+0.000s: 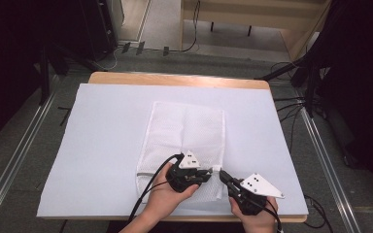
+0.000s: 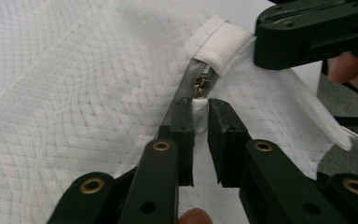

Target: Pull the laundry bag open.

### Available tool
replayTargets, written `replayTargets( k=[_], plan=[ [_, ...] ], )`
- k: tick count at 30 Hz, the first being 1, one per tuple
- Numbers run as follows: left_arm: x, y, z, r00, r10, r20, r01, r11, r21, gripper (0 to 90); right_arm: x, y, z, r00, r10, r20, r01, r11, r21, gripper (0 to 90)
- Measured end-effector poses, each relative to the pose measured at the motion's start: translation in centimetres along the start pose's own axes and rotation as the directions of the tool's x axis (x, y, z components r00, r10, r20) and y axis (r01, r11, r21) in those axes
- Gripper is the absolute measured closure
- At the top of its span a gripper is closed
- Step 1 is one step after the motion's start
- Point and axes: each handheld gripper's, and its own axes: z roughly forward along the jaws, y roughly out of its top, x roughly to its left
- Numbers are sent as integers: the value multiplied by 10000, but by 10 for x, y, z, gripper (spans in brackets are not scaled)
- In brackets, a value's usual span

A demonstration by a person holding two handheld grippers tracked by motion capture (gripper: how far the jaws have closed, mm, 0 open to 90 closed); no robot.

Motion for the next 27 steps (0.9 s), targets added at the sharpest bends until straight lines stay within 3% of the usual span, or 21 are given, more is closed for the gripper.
replayTargets(
  k=[7, 18, 27],
  plan=[
    [1, 1, -5, 9996, -182, 193, 186, 9996, -211, 836, 0, -1, 0, 9997, -73, 246, 71, 9999, 114, 900],
    [3, 2, -3, 9991, -391, 161, 390, 9992, 72, 877, 4, 0, 0, 9999, -73, -142, 74, 10000, 64, 900],
    [6, 2, -5, 9987, -412, 308, 405, 9989, 219, 879, 2, 2, -2, 9995, -62, 318, 58, 9999, 151, 900]
  ],
)
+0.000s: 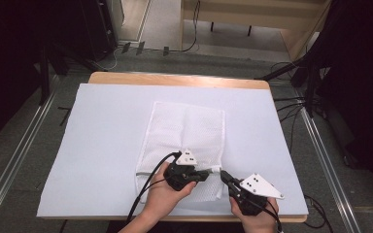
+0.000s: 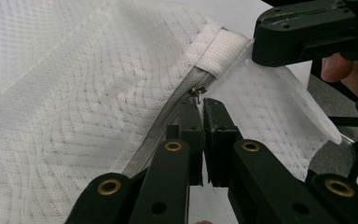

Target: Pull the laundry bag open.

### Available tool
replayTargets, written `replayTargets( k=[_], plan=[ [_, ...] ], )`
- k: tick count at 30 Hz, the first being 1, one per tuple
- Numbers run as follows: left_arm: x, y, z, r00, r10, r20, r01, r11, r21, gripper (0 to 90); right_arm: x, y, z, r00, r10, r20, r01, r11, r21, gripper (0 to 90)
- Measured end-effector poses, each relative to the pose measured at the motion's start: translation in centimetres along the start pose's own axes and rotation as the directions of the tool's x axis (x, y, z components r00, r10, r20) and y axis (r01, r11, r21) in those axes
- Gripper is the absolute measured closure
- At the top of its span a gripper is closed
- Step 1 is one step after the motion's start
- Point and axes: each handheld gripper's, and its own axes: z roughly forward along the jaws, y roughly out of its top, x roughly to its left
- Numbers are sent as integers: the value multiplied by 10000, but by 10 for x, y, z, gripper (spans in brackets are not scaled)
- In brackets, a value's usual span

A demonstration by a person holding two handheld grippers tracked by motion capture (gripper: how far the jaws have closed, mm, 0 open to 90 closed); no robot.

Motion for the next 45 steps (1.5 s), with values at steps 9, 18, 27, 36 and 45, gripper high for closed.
replayTargets(
  k=[9, 18, 27, 36, 45],
  plan=[
    [14, -11, -6, 9977, -337, -584, 351, 9991, 221, 879, -6, 3, -5, 9992, 123, 384, -117, 9998, -164, 900],
    [35, -37, -32, 9917, -746, -1046, 780, 9965, 290, 879, -11, 3, -7, 9979, 140, 637, -129, 9998, -177, 900],
    [61, -75, -79, 9736, -1468, -1748, 1541, 9876, 286, 879, -26, 0, -9, 9933, 501, 1038, -493, 9987, -96, 900],
    [73, -98, -109, 9583, -2010, -2032, 2078, 9781, 123, 879, -36, -3, -11, 9896, 723, 1246, -729, 9973, 3, 900],
    [74, -106, -119, 9688, -2250, -1036, 2253, 9742, -83, 875, -37, -6, -9, 9919, 820, 967, -854, 9959, 314, 900]
  ],
)
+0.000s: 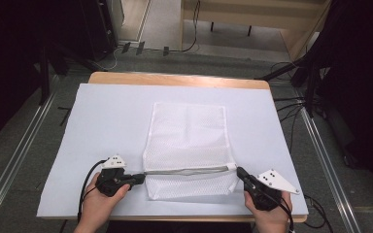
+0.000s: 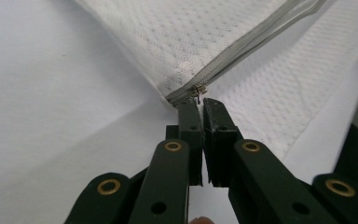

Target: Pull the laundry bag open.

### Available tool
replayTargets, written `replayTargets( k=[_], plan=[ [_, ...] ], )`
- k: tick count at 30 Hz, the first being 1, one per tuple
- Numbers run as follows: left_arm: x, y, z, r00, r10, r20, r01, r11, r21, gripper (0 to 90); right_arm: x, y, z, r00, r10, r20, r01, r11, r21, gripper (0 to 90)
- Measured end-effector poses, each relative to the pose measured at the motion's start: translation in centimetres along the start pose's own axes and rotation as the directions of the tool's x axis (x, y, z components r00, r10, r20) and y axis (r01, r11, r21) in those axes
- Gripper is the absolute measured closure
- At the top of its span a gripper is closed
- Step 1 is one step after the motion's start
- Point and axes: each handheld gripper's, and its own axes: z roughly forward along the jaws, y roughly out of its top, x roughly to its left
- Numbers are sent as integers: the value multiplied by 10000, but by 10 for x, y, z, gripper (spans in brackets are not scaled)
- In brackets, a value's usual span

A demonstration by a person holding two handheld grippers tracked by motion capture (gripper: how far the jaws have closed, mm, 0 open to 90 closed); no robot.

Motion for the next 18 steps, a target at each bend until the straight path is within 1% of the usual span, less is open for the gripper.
replayTargets(
  k=[1, 2, 3, 4, 5, 6, 7, 8, 9, 10, 11, 12, 13, 14, 15, 16, 17, 18],
  plan=[
    [-1, -4, -3, 9997, 257, 17, -256, 9986, -468, 818, -2, -1, 2, 9990, 191, -405, -179, 9994, 300, 900],
    [-1, -4, -3, 9997, 257, 17, -256, 9986, -468, 675, -2, -1, 2, 9990, 191, -405, -179, 9994, 300, 900],
    [-2, -5, -5, 9994, 254, -252, -276, 9954, -922, 675, -3, -3, 3, 9981, 272, -548, -249, 9988, 426, 900],
    [-3, -5, -7, 9987, 193, -469, -249, 9921, -1231, 521, -3, -5, 4, 9976, 304, -620, -274, 9984, 494, 861],
    [-3, -5, -11, 9979, -44, -650, -80, 9819, -1893, 351, -3, -7, 5, 9972, 285, -688, -252, 9985, 494, 665],
    [-3, -5, -11, 9979, -44, -650, -80, 9819, -1893, 306, -3, -7, 5, 9972, 285, -688, -252, 9985, 494, 665],
    [-2, -5, -13, 9974, -142, -705, -12, 9769, -2137, 306, -3, -7, 6, 9973, 319, -654, -290, 9985, 455, 585],
    [-2, -5, -14, 9970, -256, -734, 83, 9737, -2276, 277, -3, -7, 6, 9978, 307, -581, -283, 9987, 430, 525],
    [-1, -6, -14, 9962, -313, -814, 116, 9727, -2318, 273, -4, -6, 6, 9982, 376, -458, -359, 9987, 373, 477],
    [-1, -7, -13, 9954, -377, -886, 166, 9735, -2281, 278, -5, -6, 6, 9985, 437, -337, -424, 9984, 372, 457],
    [-1, -8, -8, 9917, -412, -1219, 158, 9792, -2025, 295, -9, -8, 6, 9977, 635, -218, -626, 9971, 426, 452],
    [-1, -8, -8, 9917, -412, -1219, 158, 9792, -2025, 300, -9, -8, 6, 9977, 635, -218, -626, 9971, 426, 452],
    [-1, -9, -6, 9878, -463, -1484, 160, 9798, -1992, 299, -11, -10, 7, 9974, 695, -178, -686, 9966, 457, 449],
    [-1, -9, -6, 9878, -463, -1484, 160, 9798, -1992, 290, -11, -10, 7, 9974, 695, -178, -686, 9966, 457, 449],
    [-1, -9, -6, 9877, -471, -1491, 154, 9782, -2069, 290, -12, -11, 7, 9976, 674, -131, -667, 9966, 484, 438],
    [0, -9, -8, 9868, -479, -1545, 135, 9761, -2168, 240, -15, -12, 7, 9979, 646, -71, -643, 9971, 401, 420],
    [1, -9, -12, 9837, -485, -1729, 59, 9710, -2389, 210, -16, -12, 7, 9981, 610, -80, -607, 9976, 333, 409],
    [1, -9, -12, 9837, -485, -1729, 59, 9710, -2389, 172, -16, -12, 7, 9981, 610, -80, -607, 9976, 333, 409]
  ],
)
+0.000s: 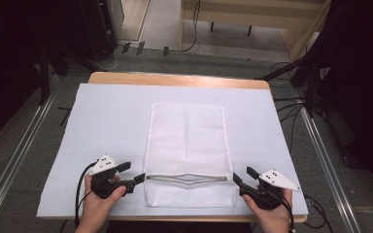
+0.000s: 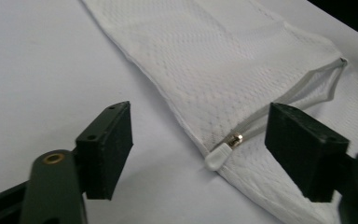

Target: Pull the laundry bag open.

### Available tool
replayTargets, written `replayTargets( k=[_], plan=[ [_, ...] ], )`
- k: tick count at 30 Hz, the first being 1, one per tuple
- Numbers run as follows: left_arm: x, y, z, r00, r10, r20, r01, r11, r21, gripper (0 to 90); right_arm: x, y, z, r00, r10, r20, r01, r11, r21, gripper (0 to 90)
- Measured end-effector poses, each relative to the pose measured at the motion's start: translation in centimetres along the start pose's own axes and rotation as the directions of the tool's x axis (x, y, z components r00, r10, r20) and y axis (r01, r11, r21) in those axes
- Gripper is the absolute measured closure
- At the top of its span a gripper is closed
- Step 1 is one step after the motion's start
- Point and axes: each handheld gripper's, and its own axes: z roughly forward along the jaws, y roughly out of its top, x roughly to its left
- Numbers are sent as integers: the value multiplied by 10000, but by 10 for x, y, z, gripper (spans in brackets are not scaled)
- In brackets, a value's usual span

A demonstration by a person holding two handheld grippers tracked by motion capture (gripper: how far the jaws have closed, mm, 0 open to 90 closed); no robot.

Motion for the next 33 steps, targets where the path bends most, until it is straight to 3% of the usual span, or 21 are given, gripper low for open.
replayTargets(
  k=[4, 6, 9, 16, 18, 23, 28, 31, 33],
  plan=[
    [9, 0, -11, 9996, 167, -209, -177, 9986, -499, 125, -9, 0, -2, 10000, 74, -42, -75, 9999, -152, 336],
    [18, 1, -20, 9998, 94, -196, -111, 9961, -877, 104, -19, 0, -3, 9998, 190, 16, -190, 9997, -173, 268],
    [24, 0, -25, 9998, -50, -198, 29, 9942, -1078, 98, -28, -1, -4, 9996, 287, 87, -285, 9994, -211, 238],
    [48, -2, -39, 9944, -393, -982, 270, 9920, -1230, 92, -61, -4, -12, 9963, 675, 533, -659, 9973, -315, 189],
    [53, -3, -43, 9922, -293, -1210, 149, 9928, -1185, 87, -65, -5, -13, 9959, 707, 558, -691, 9971, -307, 182],
    [67, -6, -53, 9893, -302, -1425, 108, 9908, -1350, 0, -86, -9, -19, 9927, 841, 860, -813, 9960, -359, 175],
    [71, -7, -55, 9886, -354, -1466, 146, 9900, -1403, 0, -92, -11, -20, 9904, 934, 1022, -902, 9953, -350, 174],
    [70, -7, -53, 9873, -263, -1564, 74, 9927, -1203, 0, -92, -12, -20, 9898, 914, 1094, -888, 9956, -285, 174],
    [69, -7, -49, 9835, 5, -1811, -178, 9954, -939, 0, -91, -12, -19, 9890, 904, 1174, -877, 9958, -276, 173]
  ],
)
